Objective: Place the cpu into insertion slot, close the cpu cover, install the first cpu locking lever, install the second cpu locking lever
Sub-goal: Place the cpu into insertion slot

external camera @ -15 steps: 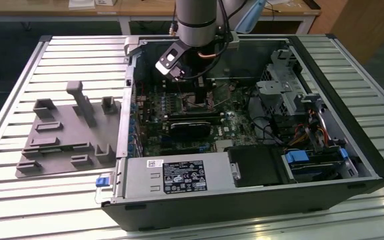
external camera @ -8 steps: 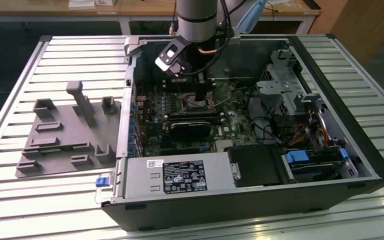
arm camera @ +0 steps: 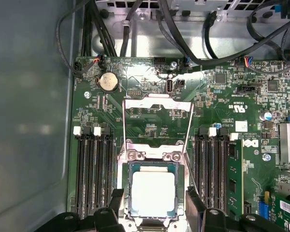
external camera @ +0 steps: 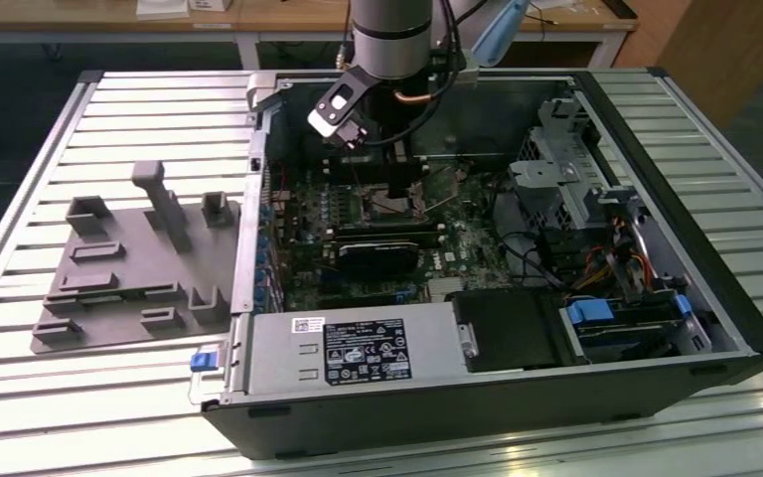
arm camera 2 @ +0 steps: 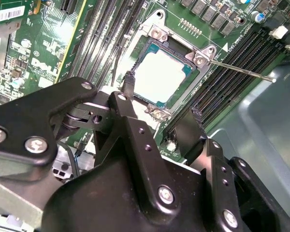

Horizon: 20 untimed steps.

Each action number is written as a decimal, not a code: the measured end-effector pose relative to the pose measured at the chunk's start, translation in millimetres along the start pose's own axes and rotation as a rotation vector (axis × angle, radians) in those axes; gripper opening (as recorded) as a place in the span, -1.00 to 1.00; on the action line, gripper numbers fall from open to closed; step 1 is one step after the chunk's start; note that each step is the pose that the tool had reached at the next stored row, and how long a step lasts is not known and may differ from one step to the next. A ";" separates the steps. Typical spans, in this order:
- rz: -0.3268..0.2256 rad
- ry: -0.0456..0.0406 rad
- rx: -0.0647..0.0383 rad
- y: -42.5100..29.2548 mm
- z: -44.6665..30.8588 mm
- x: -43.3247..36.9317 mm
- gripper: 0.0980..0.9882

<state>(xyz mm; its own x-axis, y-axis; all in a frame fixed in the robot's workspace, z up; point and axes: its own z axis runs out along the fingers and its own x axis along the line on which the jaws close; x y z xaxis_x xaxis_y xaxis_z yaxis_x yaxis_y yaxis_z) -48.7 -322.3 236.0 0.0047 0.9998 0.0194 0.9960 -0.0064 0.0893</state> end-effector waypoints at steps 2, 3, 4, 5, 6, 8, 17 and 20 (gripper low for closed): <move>0.000 -0.0001 0.000 0.0 -0.1 0.0 0.15; 0.000 0.0000 0.000 0.0 -0.1 0.0 0.12; 0.000 -0.0001 0.000 0.0 -0.1 0.0 0.12; 0.000 -0.0001 0.000 0.0 -0.1 0.0 -0.16; 0.000 -0.0001 0.000 0.0 -0.1 0.0 -0.16; 0.000 -0.0001 0.000 0.0 -0.2 0.0 -0.30; 0.000 -0.0001 0.000 0.0 -0.3 0.0 -0.99; 0.000 0.0000 0.000 0.0 -0.3 0.0 -0.99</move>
<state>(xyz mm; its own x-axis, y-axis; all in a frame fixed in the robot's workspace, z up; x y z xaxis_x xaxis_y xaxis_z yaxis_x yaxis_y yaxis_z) -48.7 -322.3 236.3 0.0047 0.9998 0.0194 0.9960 -0.0064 0.0892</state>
